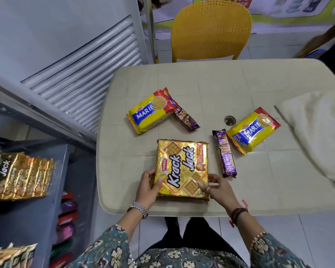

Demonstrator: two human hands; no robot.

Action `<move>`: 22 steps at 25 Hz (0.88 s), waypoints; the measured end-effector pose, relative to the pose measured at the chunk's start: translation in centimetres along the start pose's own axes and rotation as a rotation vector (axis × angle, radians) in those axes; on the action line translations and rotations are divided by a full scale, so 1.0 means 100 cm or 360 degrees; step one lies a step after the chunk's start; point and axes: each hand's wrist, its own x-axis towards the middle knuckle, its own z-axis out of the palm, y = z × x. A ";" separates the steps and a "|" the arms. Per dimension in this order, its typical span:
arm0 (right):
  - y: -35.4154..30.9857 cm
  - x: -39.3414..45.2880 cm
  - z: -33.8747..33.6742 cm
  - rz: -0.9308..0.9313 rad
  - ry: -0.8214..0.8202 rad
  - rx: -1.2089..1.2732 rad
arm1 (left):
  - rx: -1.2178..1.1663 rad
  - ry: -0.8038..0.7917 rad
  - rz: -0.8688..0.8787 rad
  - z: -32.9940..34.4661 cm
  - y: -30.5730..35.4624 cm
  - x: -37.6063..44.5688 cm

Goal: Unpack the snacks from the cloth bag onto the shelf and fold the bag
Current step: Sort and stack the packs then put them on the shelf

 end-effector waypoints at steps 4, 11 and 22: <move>-0.037 0.008 -0.013 -0.0308 0.0247 -0.0411 | -0.0118 0.0178 -0.0099 -0.013 0.019 0.018; -0.155 0.076 0.005 -0.0747 0.0275 -0.0477 | -0.0357 0.0445 -0.0370 -0.065 0.059 0.134; -0.234 0.164 0.052 -0.0607 0.0136 -0.0496 | -0.0906 0.0308 -0.0602 -0.064 0.091 0.205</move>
